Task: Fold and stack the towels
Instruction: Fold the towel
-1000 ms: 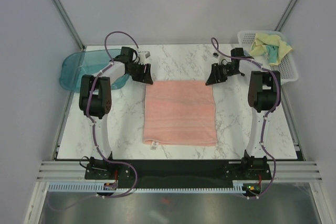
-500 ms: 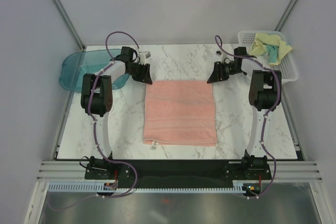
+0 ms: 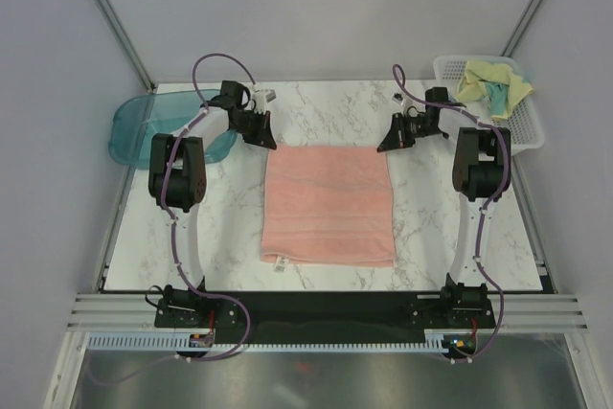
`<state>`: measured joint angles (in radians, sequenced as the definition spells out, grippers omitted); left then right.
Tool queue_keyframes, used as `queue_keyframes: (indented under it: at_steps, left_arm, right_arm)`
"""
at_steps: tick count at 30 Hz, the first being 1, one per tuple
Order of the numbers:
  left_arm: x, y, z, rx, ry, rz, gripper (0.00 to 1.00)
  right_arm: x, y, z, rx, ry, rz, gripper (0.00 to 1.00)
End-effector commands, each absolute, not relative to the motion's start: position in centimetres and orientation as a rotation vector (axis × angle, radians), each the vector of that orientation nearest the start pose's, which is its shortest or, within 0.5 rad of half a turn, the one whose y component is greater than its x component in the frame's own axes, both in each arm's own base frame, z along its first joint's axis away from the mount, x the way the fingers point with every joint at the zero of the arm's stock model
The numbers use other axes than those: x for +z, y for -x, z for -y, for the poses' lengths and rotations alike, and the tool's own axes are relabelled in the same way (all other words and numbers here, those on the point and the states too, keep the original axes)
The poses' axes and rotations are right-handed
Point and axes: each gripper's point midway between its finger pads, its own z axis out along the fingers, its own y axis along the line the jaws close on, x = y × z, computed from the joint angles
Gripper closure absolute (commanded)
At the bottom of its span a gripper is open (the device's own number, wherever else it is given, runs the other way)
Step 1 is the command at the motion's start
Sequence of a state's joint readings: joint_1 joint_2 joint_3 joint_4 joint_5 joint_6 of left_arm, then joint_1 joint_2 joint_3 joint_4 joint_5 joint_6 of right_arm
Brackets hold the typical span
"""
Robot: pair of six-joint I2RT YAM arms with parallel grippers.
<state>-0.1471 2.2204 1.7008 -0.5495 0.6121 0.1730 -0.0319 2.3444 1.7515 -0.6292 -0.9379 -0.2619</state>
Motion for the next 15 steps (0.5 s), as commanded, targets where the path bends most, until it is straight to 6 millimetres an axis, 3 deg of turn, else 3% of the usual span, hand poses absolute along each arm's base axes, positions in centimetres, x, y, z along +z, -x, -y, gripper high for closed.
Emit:
queue_keyframes:
  at_steps: [1, 2, 3, 4, 5, 6, 8, 9, 10, 11, 12, 15]
  left_arm:
    - [7.3, -48.7, 18.2, -0.904, -0.574, -2.381, 0.98]
    - [8.3, -48.8, 18.2, -0.902, -0.562, -2.370, 0.98]
    - [8.9, -49.1, 18.1, -0.887, -0.532, -2.369, 0.98]
    - [9.6, -49.2, 18.0, -0.872, -0.521, -2.364, 0.98]
    - [11.7, -49.4, 18.0, -0.849, -0.523, -2.324, 0.98]
    - [12.6, -49.5, 17.8, -0.825, -0.509, -2.314, 0.98]
    - [14.9, -49.5, 17.7, -0.782, -0.507, -2.276, 0.98]
    - [17.3, -49.4, 17.6, -0.753, -0.505, -2.232, 0.98]
    - [18.4, -49.5, 17.2, -0.712, -0.493, -2.213, 0.98]
    - [19.7, -49.4, 17.2, -0.692, -0.493, -2.190, 0.98]
    - [22.3, -49.2, 16.7, -0.647, -0.476, -2.143, 0.98]
    - [25.7, -48.6, 16.1, -0.568, -0.457, -2.082, 0.98]
  right_arm:
    - [6.2, -48.6, -13.1, 1.125, 0.565, -2.271, 1.00]
    - [7.0, -48.7, -13.2, 1.096, 0.570, -2.262, 1.00]
    - [9.0, -49.3, -12.8, 1.001, 0.568, -2.244, 1.00]
    - [9.5, -49.4, -12.7, 0.977, 0.539, -2.229, 1.00]
    - [10.5, -49.5, -12.5, 0.947, 0.533, -2.210, 1.00]
    - [13.1, -49.7, -12.1, 0.883, 0.529, -2.165, 1.00]
    - [15.1, -49.9, -12.0, 0.846, 0.494, -2.120, 1.00]
    - [17.5, -49.8, -11.9, 0.824, 0.494, -2.072, 1.00]
    - [18.7, -50.1, -11.7, 0.795, 0.478, -2.041, 1.00]
    - [21.5, -49.8, -11.8, 0.779, 0.464, -1.993, 1.00]
    - [22.7, -49.8, -11.6, 0.763, 0.449, -1.965, 1.00]
    - [28.4, -49.0, -11.5, 0.732, 0.410, -1.836, 1.00]
